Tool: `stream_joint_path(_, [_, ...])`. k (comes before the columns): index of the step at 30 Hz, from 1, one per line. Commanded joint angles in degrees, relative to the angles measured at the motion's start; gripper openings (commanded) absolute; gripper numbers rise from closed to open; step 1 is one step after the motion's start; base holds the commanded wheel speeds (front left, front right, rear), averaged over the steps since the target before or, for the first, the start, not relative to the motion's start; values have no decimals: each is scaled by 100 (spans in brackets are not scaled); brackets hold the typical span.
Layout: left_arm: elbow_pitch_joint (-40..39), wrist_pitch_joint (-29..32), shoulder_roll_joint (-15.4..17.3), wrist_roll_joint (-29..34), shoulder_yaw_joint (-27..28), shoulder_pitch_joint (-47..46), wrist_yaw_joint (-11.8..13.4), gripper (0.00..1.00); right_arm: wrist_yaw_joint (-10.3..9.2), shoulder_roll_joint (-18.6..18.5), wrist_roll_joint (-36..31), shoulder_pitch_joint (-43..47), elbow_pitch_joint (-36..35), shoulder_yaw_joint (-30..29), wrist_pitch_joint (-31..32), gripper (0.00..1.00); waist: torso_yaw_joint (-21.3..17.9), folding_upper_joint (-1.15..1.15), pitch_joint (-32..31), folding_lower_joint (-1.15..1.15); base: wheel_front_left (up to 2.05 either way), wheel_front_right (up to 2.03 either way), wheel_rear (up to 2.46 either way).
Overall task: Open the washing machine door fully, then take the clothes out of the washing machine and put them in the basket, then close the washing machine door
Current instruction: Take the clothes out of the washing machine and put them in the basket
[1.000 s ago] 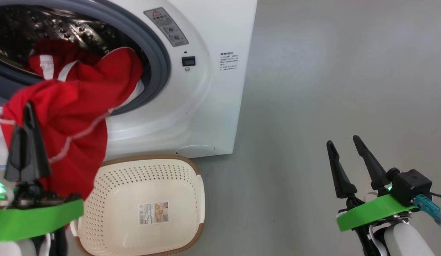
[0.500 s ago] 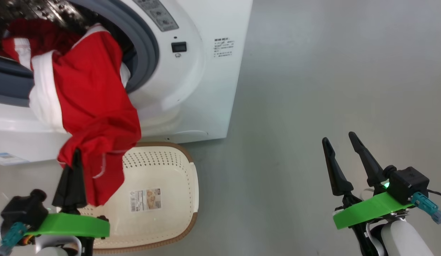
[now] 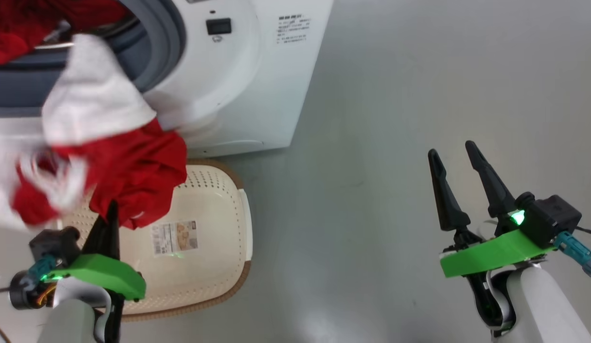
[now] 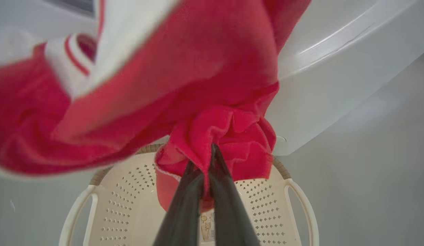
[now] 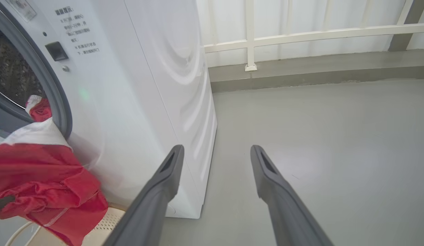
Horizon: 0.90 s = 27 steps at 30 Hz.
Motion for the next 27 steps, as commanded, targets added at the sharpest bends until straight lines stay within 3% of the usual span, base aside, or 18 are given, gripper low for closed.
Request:
stream_joint_path(1, [103, -30, 234, 83, 61, -139, -32, 0, 36, 4, -38, -115, -167, 100, -37, 100, -125, 0, 259, 0, 0, 0, 0])
stream_joint_path(11, [1395, -30, 508, 40, -248, -930, -32, 0, 36, 44, -35, -326, -249, 134, -37, 100, -317, 0, 725, 0, 0, 0, 0])
stream_joint_path(27, [2553, -30, 792, -130, -617, -1591, -32, 2, 36, 50, 99, -510, -365, 240, -37, 100, -533, 0, 1215, 0, 0, 0, 0])
